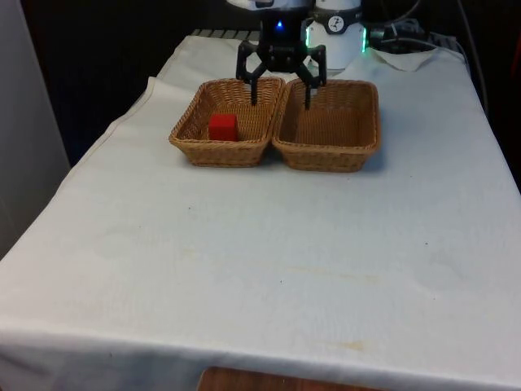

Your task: Pick up the red cube and place it into the right basket.

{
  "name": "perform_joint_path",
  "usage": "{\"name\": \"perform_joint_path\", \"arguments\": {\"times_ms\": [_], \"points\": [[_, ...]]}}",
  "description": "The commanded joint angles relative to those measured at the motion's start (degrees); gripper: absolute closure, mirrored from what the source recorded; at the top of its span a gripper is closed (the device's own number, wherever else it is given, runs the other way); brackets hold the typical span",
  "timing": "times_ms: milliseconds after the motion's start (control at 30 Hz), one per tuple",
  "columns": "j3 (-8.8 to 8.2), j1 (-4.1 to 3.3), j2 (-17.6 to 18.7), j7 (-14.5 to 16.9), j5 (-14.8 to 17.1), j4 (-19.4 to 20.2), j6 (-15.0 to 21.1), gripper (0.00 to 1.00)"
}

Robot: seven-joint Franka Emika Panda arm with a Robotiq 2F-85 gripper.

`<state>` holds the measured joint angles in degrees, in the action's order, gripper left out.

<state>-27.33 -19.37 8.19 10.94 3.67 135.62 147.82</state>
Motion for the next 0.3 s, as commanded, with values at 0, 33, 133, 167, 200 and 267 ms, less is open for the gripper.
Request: {"name": "perform_joint_path", "arguments": {"times_ms": [0,33,133,167,200,267], "points": [[-0.11,-0.46,-0.2,-1.4,-1.4,-0.1,-0.3,0.00],[0.40,-0.63,-0.5,-1.9,-1.7,-0.1,-0.5,0.00],[1.15,-0.69,-1.3,-2.9,-2.5,-0.1,-1.0,0.00],[1.60,-0.69,-2.2,-3.7,-3.4,0.0,-1.8,0.00],[1.60,-0.69,-2.2,-3.7,-3.4,0.0,-1.8,0.00],[2.46,-0.29,-3.0,-3.4,-3.0,-0.1,-2.5,0.00]]}}
